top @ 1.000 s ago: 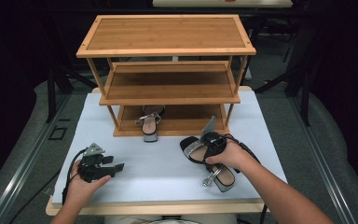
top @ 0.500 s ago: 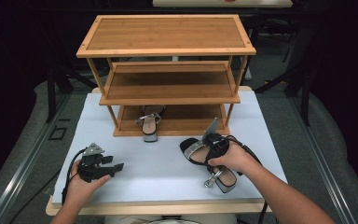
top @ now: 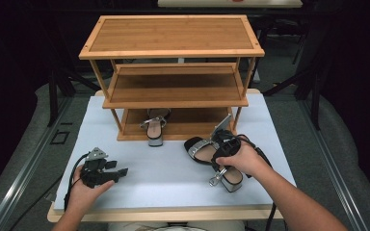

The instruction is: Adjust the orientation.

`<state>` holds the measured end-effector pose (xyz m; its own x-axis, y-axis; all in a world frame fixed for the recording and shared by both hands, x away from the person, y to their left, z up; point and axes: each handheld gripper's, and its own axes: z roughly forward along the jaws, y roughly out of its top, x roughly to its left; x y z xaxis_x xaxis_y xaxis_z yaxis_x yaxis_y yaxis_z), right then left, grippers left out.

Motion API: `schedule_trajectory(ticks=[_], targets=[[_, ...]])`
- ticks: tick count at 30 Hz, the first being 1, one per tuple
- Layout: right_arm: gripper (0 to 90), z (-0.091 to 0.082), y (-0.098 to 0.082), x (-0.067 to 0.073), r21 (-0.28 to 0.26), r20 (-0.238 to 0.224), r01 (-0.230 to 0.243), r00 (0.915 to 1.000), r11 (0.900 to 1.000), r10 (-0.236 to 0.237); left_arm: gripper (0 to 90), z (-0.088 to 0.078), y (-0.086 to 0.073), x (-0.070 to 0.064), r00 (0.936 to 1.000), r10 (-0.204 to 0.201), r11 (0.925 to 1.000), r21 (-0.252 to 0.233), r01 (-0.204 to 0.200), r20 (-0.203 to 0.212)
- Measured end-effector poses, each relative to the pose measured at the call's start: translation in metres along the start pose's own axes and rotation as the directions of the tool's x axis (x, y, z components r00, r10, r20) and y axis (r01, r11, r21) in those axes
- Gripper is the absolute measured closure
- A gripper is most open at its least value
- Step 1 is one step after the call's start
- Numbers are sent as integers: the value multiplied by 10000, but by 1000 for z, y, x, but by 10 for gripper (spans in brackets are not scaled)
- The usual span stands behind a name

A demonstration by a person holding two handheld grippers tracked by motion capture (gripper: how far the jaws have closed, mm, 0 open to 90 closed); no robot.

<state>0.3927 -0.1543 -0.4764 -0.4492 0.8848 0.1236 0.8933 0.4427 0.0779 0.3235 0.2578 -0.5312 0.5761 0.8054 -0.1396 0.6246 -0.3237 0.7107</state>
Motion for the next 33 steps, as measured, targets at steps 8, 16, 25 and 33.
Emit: schedule_trajectory(ticks=[8, 16, 25, 33], targets=[[420, 9, 25, -1, -392, 159, -669, 9976, 9970, 676, 393, 1, -1, 2, 10000, -63, 10000, -25, 63, -4], [418, 20, 46, -2, -631, 29, -1618, 9867, 9848, 1623, 394, 2, -1, 2, 10000, -88, 10000, -7, 88, 15], [382, 22, 45, -8, -332, -1060, -1665, 9811, 9855, 1621, 393, 3, -1, 2, 10000, -89, 10000, 36, 89, 22], [387, -6, 28, -1, -1564, -681, -1159, 9920, 9809, 1064, 393, 2, -1, 2, 10000, -33, 10000, 49, 33, 34]])
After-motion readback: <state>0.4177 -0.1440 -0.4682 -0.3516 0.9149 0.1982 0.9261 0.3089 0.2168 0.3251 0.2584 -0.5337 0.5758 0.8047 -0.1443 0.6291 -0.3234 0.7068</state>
